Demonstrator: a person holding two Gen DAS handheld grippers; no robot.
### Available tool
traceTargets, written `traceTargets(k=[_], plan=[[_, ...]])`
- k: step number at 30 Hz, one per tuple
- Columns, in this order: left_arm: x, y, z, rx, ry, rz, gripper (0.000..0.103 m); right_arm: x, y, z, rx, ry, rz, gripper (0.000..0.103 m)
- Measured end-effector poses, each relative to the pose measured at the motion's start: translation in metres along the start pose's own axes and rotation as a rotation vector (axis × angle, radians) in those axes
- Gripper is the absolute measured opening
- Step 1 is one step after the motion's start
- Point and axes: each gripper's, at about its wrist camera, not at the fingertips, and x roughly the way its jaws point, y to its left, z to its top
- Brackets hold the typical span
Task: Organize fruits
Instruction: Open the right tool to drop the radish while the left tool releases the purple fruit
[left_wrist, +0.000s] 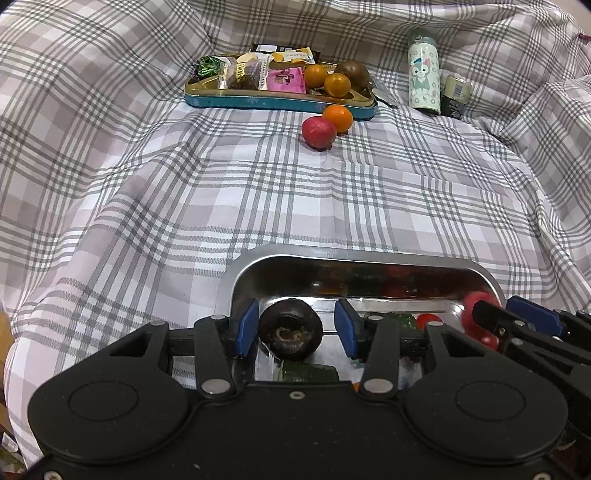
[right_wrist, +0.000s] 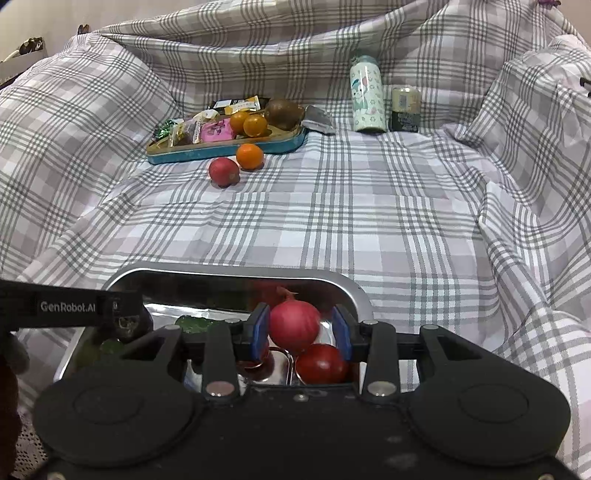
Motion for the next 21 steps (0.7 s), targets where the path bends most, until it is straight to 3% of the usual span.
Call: traceTargets(k=[21], plan=[[-0.008,-0.003,-0.007,-0.007,0.006,0.025,0.053,-0.013,0.003,-0.009,-0.012,-0.008,0.013,0.040]])
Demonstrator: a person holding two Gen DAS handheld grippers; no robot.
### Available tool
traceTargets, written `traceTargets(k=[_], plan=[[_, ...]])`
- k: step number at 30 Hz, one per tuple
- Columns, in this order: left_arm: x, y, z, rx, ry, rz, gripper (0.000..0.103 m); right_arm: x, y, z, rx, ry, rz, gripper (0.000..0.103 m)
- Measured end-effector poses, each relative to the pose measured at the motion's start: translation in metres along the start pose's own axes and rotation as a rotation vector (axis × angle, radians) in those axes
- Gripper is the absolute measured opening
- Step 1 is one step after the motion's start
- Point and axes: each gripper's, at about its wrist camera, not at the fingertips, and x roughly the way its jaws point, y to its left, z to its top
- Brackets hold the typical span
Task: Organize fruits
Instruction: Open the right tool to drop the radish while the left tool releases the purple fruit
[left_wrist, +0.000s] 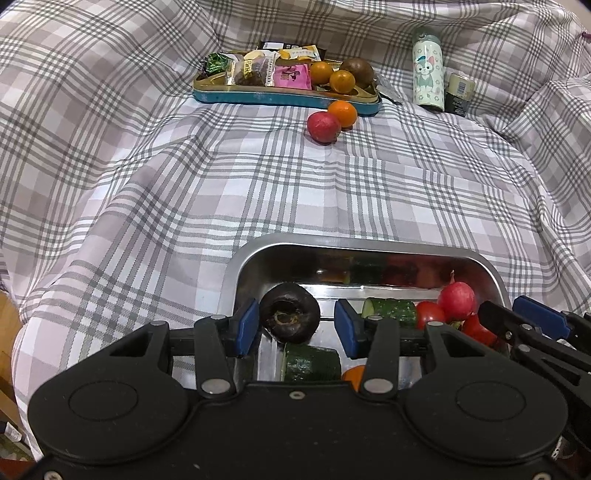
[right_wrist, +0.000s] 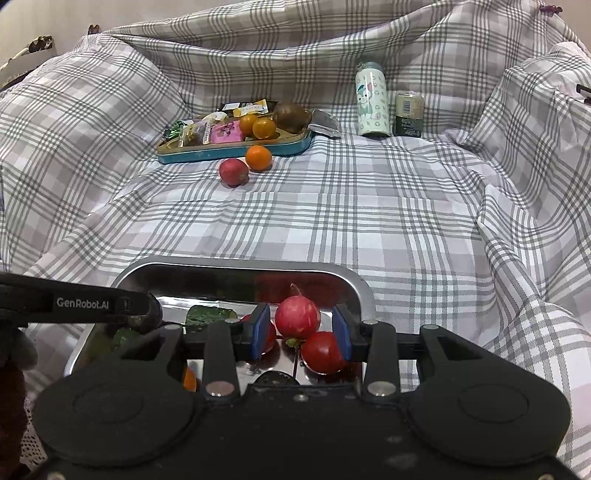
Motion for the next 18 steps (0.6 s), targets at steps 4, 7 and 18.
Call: traceTargets(k=[4,7,18], plan=[[-0.001,-0.001,0.000,0.000,-0.001,0.003,0.053,0.000,0.000,0.000,0.000,0.003,0.001,0.040],[-0.001,-0.001,0.001,0.000,-0.002,0.004,0.053,0.001,-0.002,0.000,0.007,0.008,0.004,0.040],[-0.002,0.001,0.018,0.010,-0.032,0.004,0.053,0.014,-0.011,0.015,0.035,0.009,0.007,0.040]])
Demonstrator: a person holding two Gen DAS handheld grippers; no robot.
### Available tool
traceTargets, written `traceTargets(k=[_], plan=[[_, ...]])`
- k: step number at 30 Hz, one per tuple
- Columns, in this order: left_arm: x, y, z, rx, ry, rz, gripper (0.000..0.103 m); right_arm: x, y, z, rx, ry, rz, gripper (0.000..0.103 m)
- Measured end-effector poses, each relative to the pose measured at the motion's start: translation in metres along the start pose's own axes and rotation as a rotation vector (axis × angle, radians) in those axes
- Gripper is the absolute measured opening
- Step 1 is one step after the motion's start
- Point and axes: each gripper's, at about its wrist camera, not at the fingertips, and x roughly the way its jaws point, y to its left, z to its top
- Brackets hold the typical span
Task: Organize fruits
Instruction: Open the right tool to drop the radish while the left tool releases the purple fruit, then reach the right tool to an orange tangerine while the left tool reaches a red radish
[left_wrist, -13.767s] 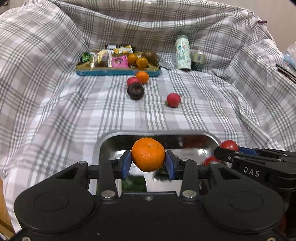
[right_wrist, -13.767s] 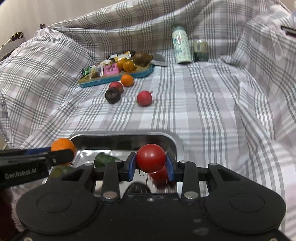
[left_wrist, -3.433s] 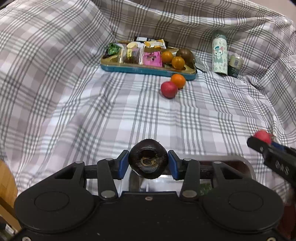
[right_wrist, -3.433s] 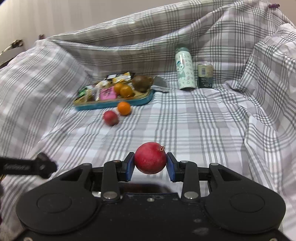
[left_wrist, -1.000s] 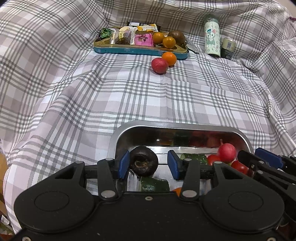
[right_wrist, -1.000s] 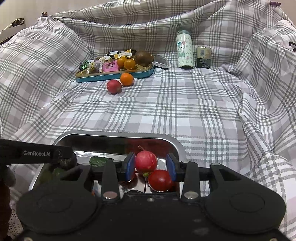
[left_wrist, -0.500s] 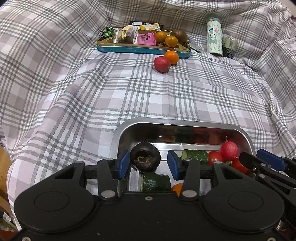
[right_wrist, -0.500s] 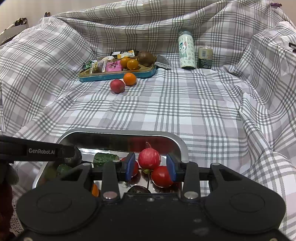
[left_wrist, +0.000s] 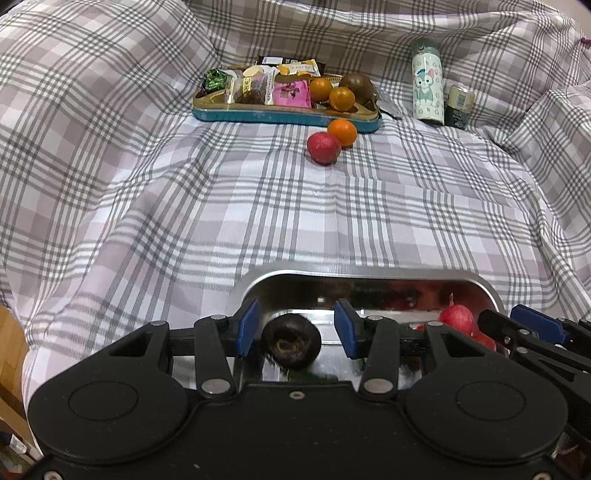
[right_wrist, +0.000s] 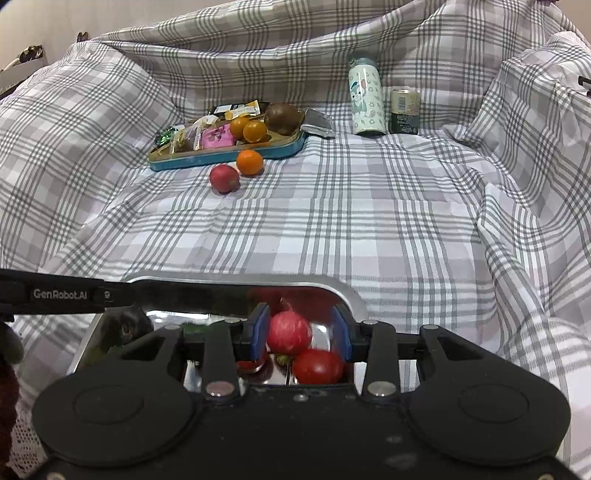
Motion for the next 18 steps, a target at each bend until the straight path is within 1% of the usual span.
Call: traceTargets(k=[8,18], plan=[[0.007,-0.001,0.023,0.018,-0.039,0.002,0.053,0.016,0.002,0.022,-0.030,-0.033,0.002,0.040],[0.031,-0.007,0.066,0.051,-0.112,0.008,0.053,0.047,0.004,0.056,-0.058,-0.073,-0.007,0.040]])
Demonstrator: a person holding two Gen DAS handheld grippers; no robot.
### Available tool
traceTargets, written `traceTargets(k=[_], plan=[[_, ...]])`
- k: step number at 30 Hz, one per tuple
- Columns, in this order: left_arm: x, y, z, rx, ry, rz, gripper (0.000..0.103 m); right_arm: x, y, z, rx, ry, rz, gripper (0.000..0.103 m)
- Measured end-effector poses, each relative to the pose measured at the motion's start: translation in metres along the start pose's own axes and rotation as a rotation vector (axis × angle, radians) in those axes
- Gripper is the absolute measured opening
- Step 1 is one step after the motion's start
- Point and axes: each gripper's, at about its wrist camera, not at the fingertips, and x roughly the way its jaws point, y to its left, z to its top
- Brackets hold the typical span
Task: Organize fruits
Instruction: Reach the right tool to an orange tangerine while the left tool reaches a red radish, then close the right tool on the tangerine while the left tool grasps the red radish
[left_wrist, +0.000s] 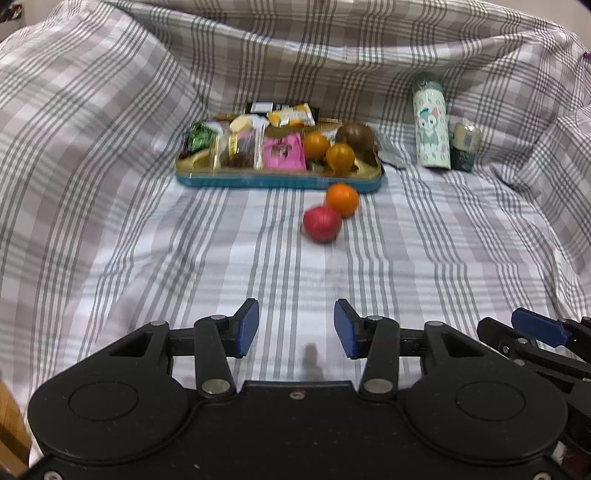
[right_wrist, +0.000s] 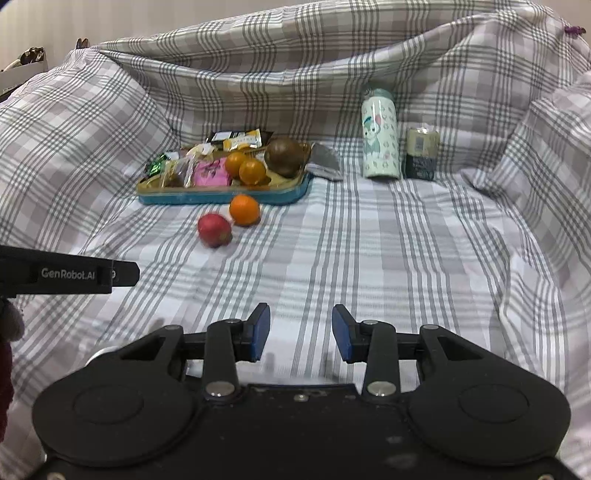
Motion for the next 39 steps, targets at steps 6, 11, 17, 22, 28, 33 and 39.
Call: traceTargets(k=[6,11,17,22,28,33,39], plan=[[0.022,-0.004,0.024,0.019,-0.047,0.004,0.053,0.029,-0.004,0.028,0.003,-0.028,0.005,0.040],[0.041,-0.008,0.038,0.032,-0.074,-0.011,0.053,0.055,-0.009,0.050,-0.003,-0.043,0.003,0.040],[0.063,-0.016,0.050,0.046,-0.081,-0.017,0.053,0.081,-0.011,0.069,-0.022,-0.075,-0.006,0.040],[0.079,-0.022,0.055,0.038,-0.087,-0.013,0.053,0.099,-0.015,0.076,-0.006,-0.088,-0.008,0.040],[0.097,-0.027,0.053,0.042,-0.082,0.002,0.053,0.113,-0.025,0.067,0.040,-0.044,-0.007,0.040],[0.110,-0.031,0.049,0.069,-0.059,0.016,0.053,0.116,-0.026,0.064,0.035,-0.029,-0.011,0.040],[0.120,-0.013,0.052,-0.006,-0.046,-0.023,0.057,0.118,-0.020,0.062,0.008,-0.019,-0.022,0.040]])
